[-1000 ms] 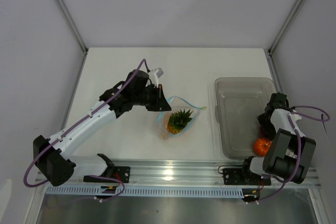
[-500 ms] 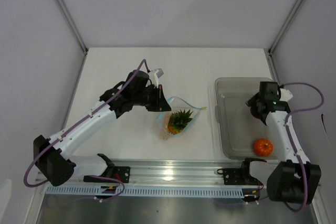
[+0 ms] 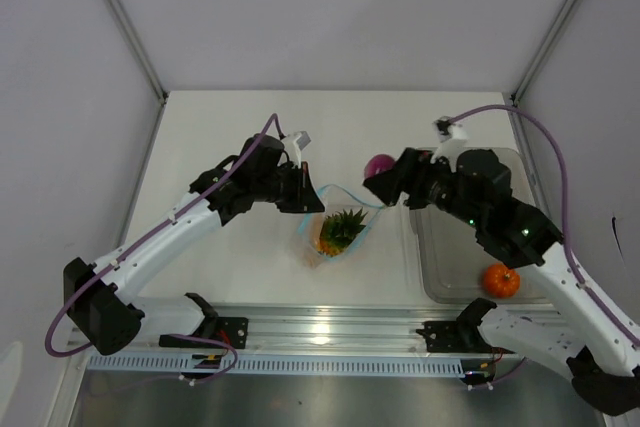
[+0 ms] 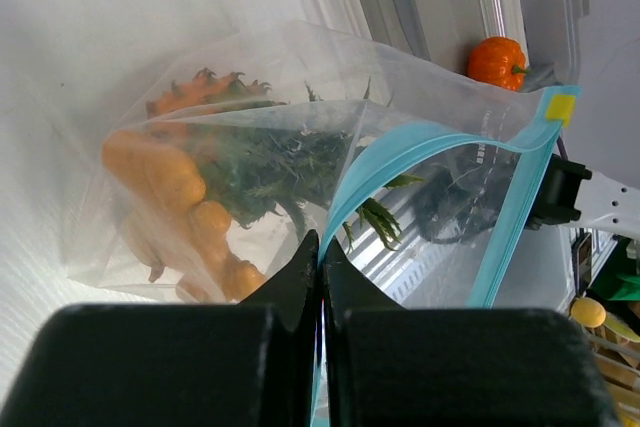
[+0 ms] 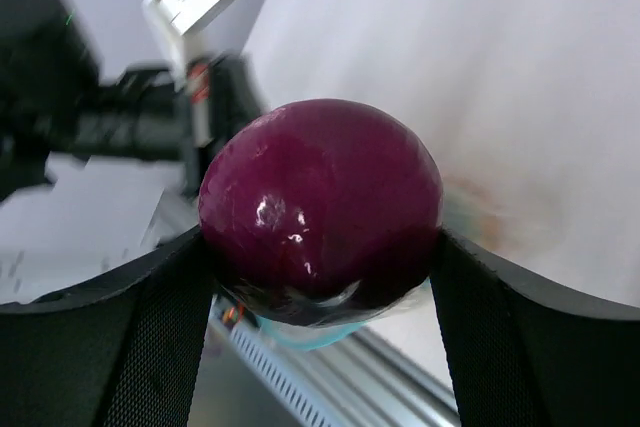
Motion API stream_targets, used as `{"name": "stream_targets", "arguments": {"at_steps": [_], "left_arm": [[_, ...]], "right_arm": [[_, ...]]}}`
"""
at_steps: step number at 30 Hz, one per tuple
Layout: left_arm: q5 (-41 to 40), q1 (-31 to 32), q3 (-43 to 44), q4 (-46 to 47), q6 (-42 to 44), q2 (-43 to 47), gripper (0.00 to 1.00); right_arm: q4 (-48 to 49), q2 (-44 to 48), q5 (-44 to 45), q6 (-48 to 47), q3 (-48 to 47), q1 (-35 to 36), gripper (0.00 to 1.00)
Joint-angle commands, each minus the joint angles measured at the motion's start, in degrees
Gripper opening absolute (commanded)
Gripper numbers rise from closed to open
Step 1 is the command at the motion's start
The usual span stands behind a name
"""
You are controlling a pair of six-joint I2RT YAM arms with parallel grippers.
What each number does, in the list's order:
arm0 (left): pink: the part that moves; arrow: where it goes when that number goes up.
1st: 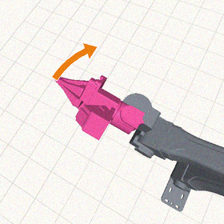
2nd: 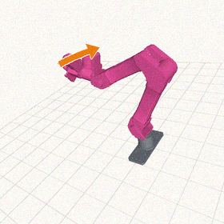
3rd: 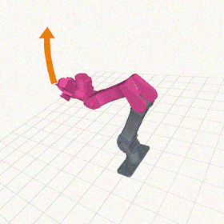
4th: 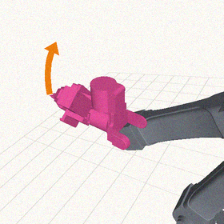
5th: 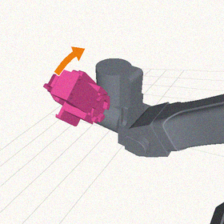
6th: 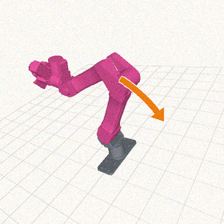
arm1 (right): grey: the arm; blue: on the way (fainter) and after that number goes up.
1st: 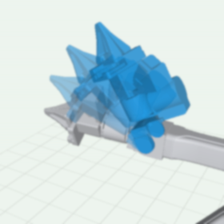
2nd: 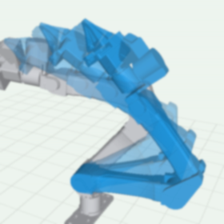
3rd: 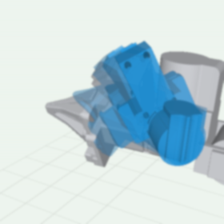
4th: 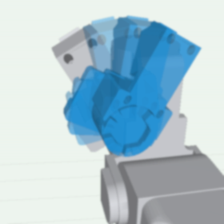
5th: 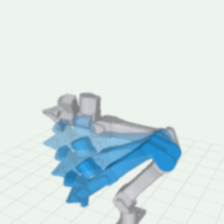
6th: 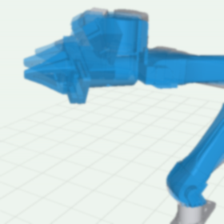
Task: Place the food in the zip-top bag and seal the zipper
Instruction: Place the fake vegetable in the zipper food storage bag.
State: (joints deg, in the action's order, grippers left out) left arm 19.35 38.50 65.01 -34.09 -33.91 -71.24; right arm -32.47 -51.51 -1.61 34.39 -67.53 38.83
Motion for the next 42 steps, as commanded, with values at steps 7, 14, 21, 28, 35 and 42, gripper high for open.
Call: {"name": "stream_targets", "arguments": {"at_steps": [7,14,21,28,35,42], "left_arm": [[-2.39,0.35,2.92,-3.09,0.51,0.58,0.01],[-3.71,0.35,3.19,-3.53,0.16,0.23,0.01],[-3.88,0.35,4.16,-3.62,0.16,-0.56,0.01],[-5.38,0.35,6.0,-4.67,0.16,-0.91,0.0],[-5.47,0.35,6.09,-4.85,0.25,-1.18,0.0],[-5.82,0.35,5.39,-5.03,0.34,-0.65,0.01]], "right_arm": [[3.91,-16.68,-6.32,-7.06,-4.63,16.71,0.35],[3.29,-19.95,-4.28,-7.41,-2.53,19.53,0.35],[2.24,-20.47,-3.58,-7.5,0.55,20.67,0.48],[1.09,-21.88,-1.39,-8.64,0.47,21.29,0.81],[-0.57,-21.79,1.61,-9.69,-3.22,21.2,0.99],[-4.18,-23.29,7.13,-8.99,-8.93,19.88,0.99]]}}
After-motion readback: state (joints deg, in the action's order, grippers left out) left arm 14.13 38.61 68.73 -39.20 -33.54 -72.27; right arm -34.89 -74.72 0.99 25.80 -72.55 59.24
